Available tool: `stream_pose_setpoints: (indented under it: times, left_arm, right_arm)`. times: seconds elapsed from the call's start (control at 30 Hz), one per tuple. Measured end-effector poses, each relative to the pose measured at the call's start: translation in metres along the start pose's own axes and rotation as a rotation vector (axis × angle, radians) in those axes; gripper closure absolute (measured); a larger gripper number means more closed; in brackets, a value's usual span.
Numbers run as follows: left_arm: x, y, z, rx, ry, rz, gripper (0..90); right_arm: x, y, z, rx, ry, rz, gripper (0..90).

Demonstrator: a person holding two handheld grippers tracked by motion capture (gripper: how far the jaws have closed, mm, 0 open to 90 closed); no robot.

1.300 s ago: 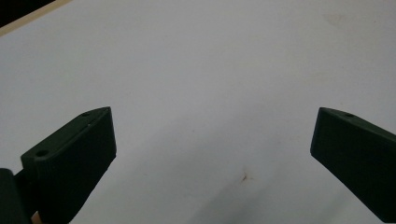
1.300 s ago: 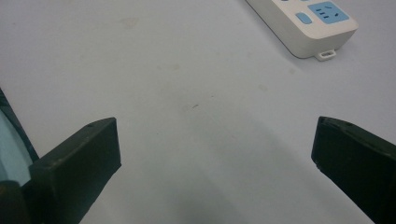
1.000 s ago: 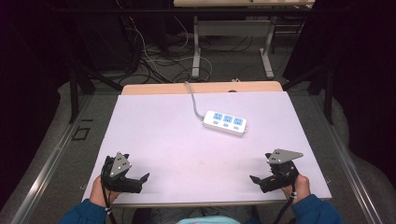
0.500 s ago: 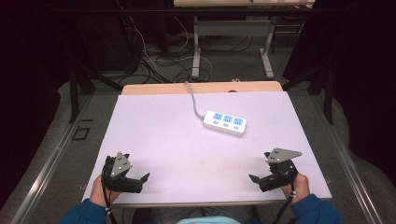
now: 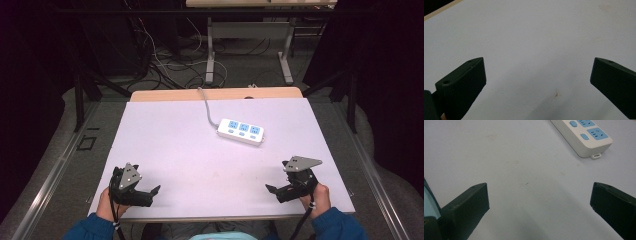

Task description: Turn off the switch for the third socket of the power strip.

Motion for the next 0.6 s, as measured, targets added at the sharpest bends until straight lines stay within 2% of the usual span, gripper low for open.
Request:
stream_pose_setpoints:
  times: [0.1, 0.17, 0.2, 0.5, 0.6]
  left_arm:
    - [0.0, 0.0, 0.0, -0.004, 0.001, -0.006, 0.0]
    - [0.0, 0.0, 0.0, -0.003, 0.0, -0.005, 0.0]
    - [0.0, 0.0, 0.0, -0.004, 0.0, -0.006, 0.0]
    - [0.0, 0.001, 0.0, -0.008, 0.005, -0.006, 0.0]
    - [0.0, 0.0, 0.0, -0.008, 0.005, -0.006, 0.0]
  right_arm:
    - [0.0, 0.0, -0.002, -0.018, -0.003, 0.008, 1.4]
    - [0.0, -0.002, -0.003, -0.005, -0.005, 0.007, 1.4]
    - [0.0, -0.001, -0.004, -0.02, 0.002, 0.008, 1.4]
    - [-0.004, -0.004, -0.01, -0.015, 0.008, 0.014, 1.4]
    - [-0.004, -0.006, -0.012, -0.027, 0.005, 0.016, 1.4]
Point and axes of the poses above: each handheld gripper's, and its own axes: x roughly backward along the jaws, z roughly out of its underside, y roughly to its left, the point moved 3 cm from there along -x, roughly forward along the jaws, and after that the axes turned 10 degrees about z, right-handed, at the moved point
